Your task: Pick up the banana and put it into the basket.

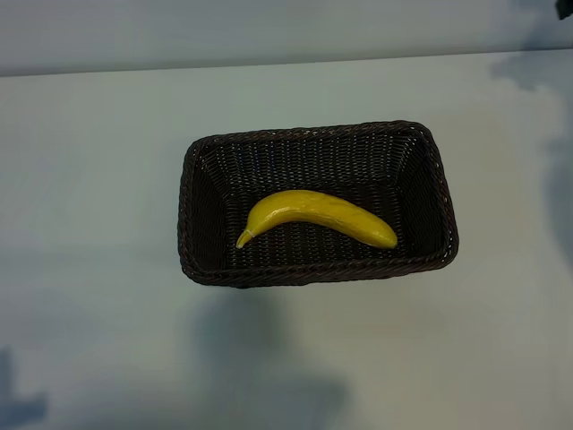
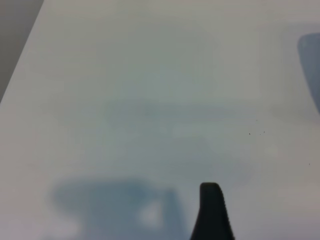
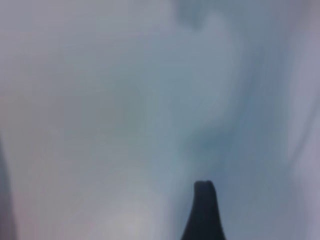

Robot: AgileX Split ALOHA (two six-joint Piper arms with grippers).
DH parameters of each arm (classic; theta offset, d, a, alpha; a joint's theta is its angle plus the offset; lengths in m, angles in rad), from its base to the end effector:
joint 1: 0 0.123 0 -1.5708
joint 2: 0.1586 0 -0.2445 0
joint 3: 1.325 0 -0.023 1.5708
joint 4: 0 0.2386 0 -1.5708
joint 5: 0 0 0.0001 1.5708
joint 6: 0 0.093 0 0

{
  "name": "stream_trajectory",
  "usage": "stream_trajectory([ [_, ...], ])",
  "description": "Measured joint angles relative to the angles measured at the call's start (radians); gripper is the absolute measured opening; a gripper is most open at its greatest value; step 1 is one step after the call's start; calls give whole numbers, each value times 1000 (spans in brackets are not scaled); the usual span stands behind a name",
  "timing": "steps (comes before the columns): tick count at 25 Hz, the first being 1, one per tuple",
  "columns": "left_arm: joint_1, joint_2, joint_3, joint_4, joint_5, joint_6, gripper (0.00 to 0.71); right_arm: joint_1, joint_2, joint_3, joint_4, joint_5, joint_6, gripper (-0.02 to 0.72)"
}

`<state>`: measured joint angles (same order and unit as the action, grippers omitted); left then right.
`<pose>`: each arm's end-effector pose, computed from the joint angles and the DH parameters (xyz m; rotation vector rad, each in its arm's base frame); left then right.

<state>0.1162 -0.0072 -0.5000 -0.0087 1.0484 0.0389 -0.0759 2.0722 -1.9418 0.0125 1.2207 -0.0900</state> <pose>0.0265 0.0024 0.2717 -0.0779 2.0244 0.0877 0.4162 -0.0306 0.2401 -0.0165 2.8346 -0.0188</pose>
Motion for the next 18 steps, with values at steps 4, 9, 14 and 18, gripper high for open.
stream_trajectory([
  [4, 0, 0, 0, 0, 0, 0, 542, -1, 0, 0, -1, 1, 1, 567],
  [9, 0, 0, 0, 0, 0, 0, 542, -1, -35, 65, 3, -3, -1, 567],
  [14, 0, 0, 0, 0, 0, 0, 542, -1, -163, 267, 2, -3, -47, 567],
  [18, 0, 0, 0, 0, 0, 0, 542, -1, -312, 439, 1, -3, -60, 566],
])
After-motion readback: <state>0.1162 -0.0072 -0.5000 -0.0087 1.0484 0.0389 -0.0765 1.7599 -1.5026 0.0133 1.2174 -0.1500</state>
